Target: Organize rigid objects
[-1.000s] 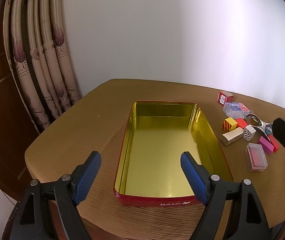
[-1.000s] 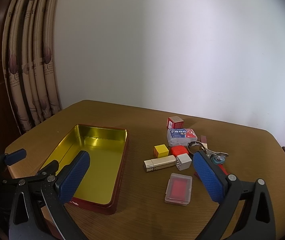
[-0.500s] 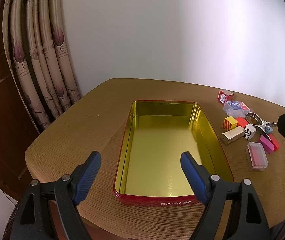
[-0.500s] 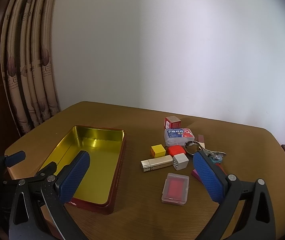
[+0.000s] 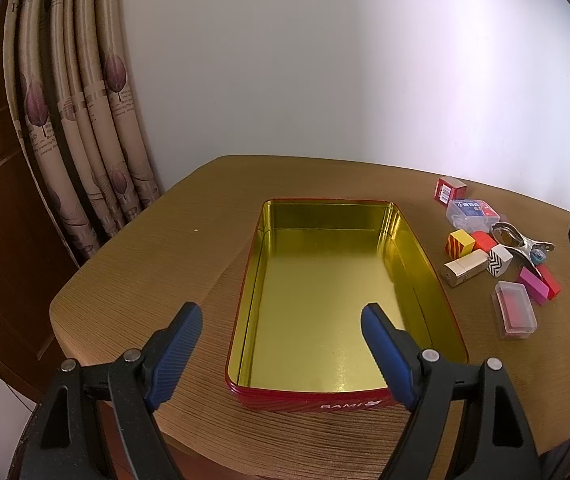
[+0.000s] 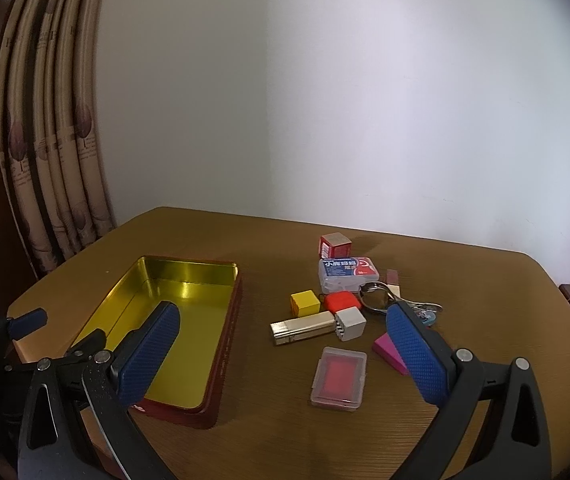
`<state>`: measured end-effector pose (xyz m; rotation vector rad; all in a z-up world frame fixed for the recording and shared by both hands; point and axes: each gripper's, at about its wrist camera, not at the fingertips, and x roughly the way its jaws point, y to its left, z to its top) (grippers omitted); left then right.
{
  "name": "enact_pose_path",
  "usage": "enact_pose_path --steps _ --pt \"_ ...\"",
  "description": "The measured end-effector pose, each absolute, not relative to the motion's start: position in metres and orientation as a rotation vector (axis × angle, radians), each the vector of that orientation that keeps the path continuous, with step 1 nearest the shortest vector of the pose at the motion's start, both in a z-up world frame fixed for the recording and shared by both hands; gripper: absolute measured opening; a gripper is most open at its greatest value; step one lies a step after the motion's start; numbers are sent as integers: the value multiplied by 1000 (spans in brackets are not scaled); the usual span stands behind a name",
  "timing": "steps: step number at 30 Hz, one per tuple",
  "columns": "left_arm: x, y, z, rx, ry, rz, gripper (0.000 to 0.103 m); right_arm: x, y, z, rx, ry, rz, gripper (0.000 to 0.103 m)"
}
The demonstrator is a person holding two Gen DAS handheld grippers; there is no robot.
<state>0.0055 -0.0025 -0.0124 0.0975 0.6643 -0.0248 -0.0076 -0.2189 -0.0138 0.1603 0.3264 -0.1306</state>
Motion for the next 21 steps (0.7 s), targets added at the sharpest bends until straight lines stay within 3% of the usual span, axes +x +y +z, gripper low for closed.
enact_pose_path --steps 13,21 --pt "-2 -16 -8 130 652 -43 84 -34 -279 -25 202 339 -216 102" --pt "-26 -65 9 237 604 -153 84 -64 -350 -44 276 354 -333 103"
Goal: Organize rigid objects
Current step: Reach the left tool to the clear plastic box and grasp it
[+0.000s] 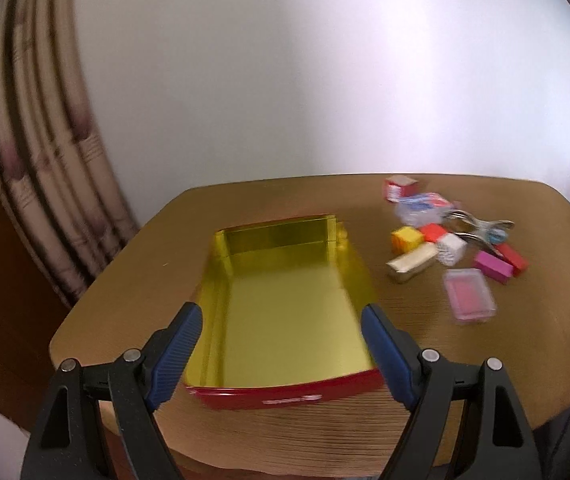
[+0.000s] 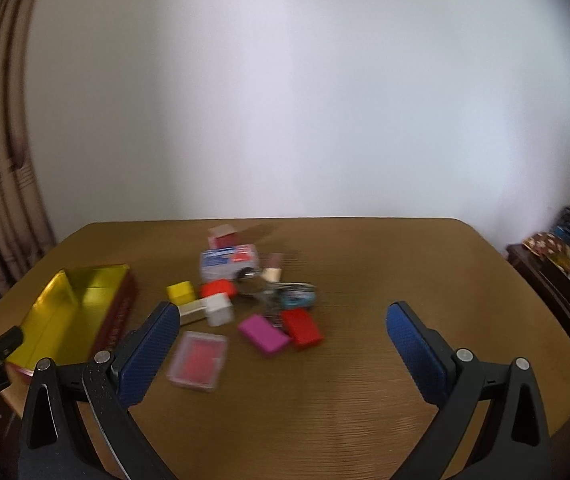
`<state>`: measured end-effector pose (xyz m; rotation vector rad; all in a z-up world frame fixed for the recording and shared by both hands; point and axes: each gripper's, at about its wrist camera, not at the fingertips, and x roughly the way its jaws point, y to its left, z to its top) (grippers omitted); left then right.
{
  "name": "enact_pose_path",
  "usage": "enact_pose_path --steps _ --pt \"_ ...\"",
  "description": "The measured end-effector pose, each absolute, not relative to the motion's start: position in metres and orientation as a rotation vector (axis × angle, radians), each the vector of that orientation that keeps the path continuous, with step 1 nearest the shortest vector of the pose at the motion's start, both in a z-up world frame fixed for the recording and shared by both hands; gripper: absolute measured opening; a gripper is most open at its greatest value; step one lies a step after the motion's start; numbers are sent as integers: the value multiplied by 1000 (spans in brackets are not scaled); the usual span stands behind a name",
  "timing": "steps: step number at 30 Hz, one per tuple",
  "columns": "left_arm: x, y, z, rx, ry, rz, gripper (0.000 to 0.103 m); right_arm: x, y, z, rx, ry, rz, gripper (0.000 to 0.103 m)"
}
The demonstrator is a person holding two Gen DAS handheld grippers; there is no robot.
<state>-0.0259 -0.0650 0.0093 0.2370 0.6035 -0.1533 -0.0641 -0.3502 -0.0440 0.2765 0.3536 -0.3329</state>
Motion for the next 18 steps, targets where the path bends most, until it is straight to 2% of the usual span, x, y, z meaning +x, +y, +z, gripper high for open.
enact_pose_path --steps 5,12,18 --pt "-32 -113 6 314 645 -319 84 -77 -386 -63 296 381 -388 103" --pt "-3 -177 -4 277 833 -454 84 -85 -427 -84 368 428 -423 103" --pt "40 -225 -34 277 987 -442 84 -87 -444 -87 379 436 -413 103"
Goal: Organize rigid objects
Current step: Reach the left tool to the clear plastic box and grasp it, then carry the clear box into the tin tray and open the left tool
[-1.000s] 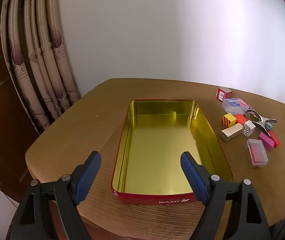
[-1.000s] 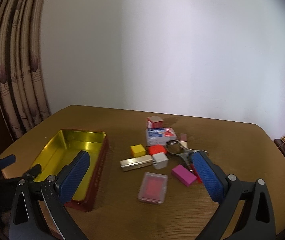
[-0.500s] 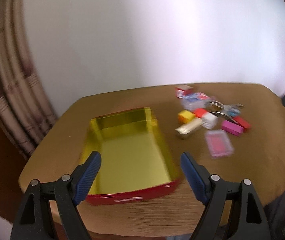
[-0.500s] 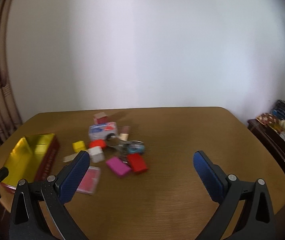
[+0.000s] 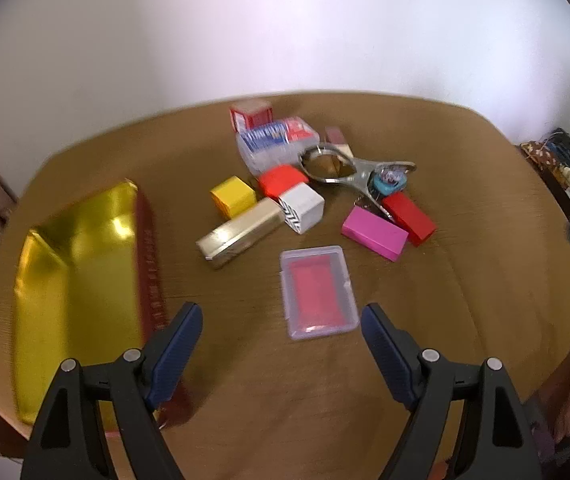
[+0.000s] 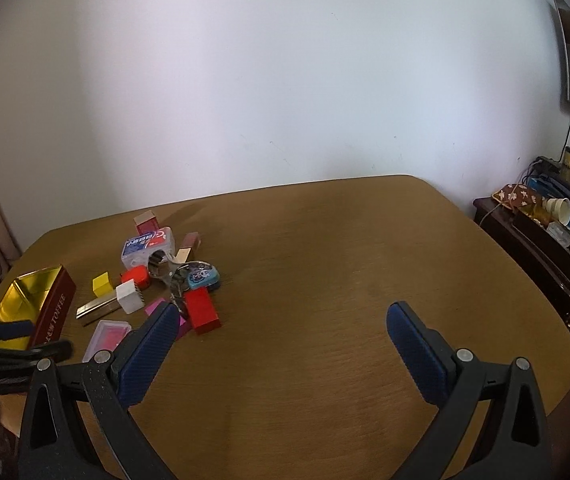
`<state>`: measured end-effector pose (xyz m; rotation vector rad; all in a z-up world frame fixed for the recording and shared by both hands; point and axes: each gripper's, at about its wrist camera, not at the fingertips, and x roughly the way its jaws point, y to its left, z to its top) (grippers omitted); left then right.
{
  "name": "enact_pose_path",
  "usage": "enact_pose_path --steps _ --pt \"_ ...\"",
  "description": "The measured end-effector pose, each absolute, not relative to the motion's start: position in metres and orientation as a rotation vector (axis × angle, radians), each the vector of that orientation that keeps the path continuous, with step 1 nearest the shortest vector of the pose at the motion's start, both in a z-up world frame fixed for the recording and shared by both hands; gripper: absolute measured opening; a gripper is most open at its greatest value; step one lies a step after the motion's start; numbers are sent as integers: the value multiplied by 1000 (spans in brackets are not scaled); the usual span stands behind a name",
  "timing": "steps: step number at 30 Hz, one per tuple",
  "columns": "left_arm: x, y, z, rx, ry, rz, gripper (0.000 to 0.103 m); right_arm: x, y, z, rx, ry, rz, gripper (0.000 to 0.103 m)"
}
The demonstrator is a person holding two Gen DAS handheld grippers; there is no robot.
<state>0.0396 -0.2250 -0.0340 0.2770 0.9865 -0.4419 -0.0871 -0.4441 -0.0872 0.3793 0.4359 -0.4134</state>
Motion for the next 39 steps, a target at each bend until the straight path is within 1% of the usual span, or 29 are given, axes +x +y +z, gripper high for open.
enact_pose_path --steps 5,11,18,19,20,21,28,33,39 --pt "64 -240 -60 260 1073 -435 84 -86 -466 -96 430 450 -417 103" --pt "75 -254 -76 277 1116 -453 84 -81 -486 -112 512 498 -403 103" --pt "83 -262 -95 327 1140 -431 83 -77 -484 -116 508 517 -371 103" --pt "83 -262 -98 329 1149 -437 80 -77 -485 -117 509 519 -368 103" --pt "82 -261 -100 311 1150 -459 71 -76 -484 -118 509 522 -366 103" --pt "81 -259 -98 287 1128 -462 54 -75 -484 -119 511 527 -363 103" --pt "71 -256 -89 268 1098 -471 54 -73 -484 -122 522 548 -345 103" --pt "46 -243 -49 205 1028 -491 54 -74 -480 -118 511 534 -334 103" --pt "39 -188 7 136 964 -427 54 -72 -471 -118 494 541 -302 103"
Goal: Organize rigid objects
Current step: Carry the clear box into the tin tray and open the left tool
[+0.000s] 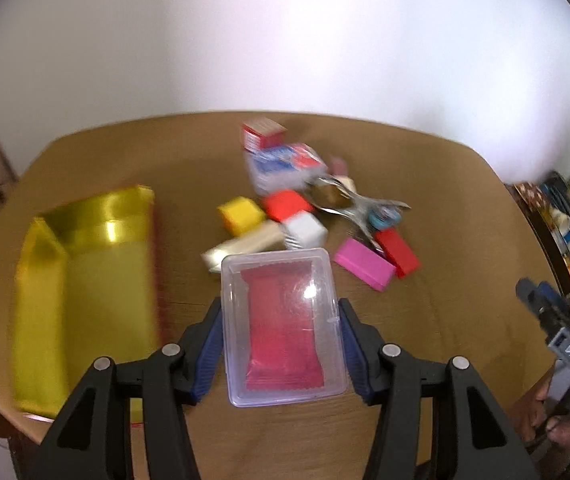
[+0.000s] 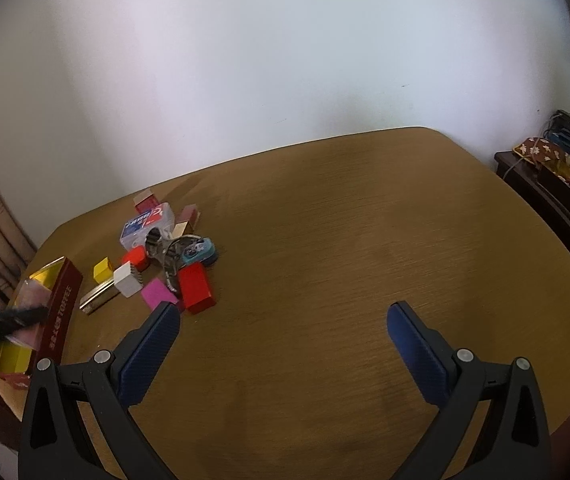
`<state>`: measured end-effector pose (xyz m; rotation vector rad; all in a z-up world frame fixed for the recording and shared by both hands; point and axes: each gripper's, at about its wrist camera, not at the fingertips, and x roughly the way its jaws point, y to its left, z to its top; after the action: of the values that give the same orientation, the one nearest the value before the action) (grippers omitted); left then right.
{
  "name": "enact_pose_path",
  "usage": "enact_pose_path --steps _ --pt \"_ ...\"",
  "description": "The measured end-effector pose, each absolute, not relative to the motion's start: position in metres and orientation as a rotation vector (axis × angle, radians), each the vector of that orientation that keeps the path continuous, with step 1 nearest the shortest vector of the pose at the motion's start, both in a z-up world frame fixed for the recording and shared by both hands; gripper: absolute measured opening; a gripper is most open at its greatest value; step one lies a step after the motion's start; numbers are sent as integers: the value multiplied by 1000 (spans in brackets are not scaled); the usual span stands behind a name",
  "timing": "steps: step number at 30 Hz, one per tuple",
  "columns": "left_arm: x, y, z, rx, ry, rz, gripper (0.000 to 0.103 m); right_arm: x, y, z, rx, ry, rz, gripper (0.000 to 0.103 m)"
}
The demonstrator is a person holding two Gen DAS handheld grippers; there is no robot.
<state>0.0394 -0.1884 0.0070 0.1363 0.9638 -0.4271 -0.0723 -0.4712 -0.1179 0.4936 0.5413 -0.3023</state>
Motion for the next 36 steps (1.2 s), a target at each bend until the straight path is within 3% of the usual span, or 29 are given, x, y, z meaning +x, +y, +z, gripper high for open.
enact_pose_path --steps 6,21,23,27,29,36 --pt "80 -116 22 152 964 -226 54 -67 -458 -119 478 557 -228 103" --pt "146 -63 -73 138 1100 -71 55 0 -426 -117 351 695 218 103" --pt "147 -64 -78 149 1104 -63 56 9 -433 -118 362 703 205 99" --pt "149 -71 -85 187 1102 -53 56 34 -441 -124 307 766 143 66" --pt "150 -72 -87 195 1101 -54 56 47 -442 -132 300 813 151 57" --pt "156 -68 -92 160 1124 -48 56 70 -434 -144 245 862 142 57"
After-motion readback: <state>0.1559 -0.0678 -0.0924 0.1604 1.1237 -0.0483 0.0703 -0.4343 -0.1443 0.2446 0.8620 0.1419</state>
